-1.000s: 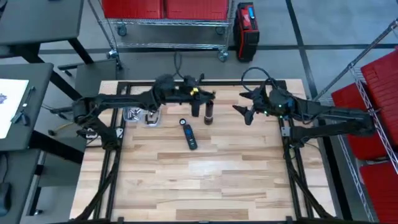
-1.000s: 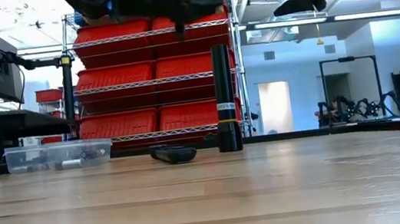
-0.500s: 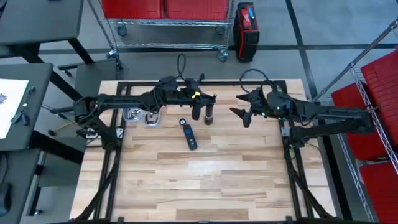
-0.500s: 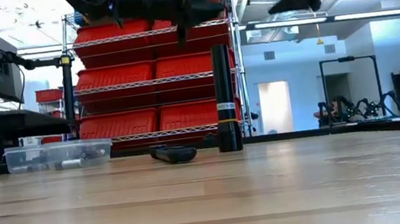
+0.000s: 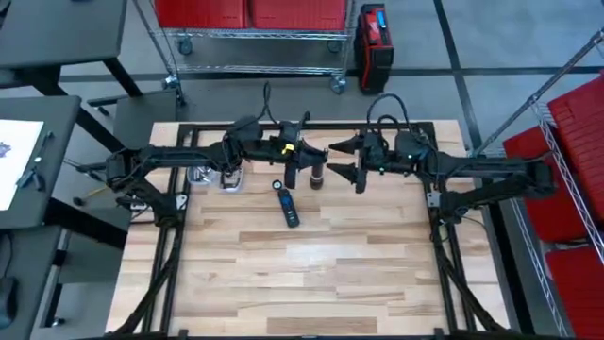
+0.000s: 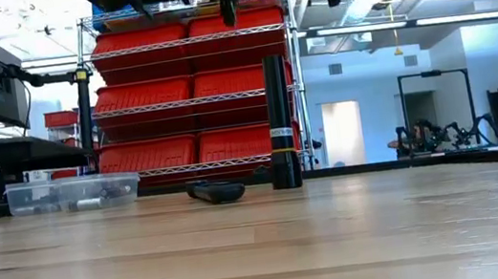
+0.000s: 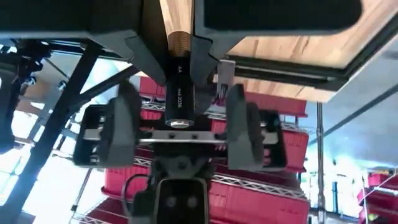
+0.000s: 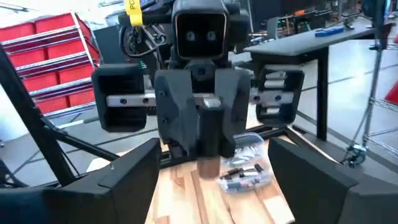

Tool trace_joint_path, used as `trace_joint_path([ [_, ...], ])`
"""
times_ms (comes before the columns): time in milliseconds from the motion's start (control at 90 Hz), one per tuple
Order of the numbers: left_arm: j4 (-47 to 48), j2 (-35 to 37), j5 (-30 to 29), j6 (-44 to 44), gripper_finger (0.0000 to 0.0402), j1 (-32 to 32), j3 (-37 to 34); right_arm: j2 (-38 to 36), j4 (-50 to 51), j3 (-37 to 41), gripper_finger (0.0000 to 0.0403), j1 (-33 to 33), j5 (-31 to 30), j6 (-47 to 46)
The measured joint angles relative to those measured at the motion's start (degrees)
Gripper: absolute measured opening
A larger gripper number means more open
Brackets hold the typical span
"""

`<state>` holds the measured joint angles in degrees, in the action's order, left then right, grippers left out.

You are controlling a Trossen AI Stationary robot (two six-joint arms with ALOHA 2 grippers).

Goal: Insert battery
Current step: Insert the brown battery into the flashlight's battery compartment

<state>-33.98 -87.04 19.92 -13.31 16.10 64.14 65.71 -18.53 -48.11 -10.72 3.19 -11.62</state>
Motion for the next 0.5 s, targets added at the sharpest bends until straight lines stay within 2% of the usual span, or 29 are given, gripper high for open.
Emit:
trace_joint_path([
  [333,0.86,0.50,0.66,-0.43,0.0016,0.02,0.02,5.28,0.53,-6.67,0.0222,0.00,1.43,0.02],
  [500,0.40,0.76,0.62,-0.96,0.0016,0.02,0.00,5.93,2.55,-7.13,0.0168,0.00,1.84,0.02],
])
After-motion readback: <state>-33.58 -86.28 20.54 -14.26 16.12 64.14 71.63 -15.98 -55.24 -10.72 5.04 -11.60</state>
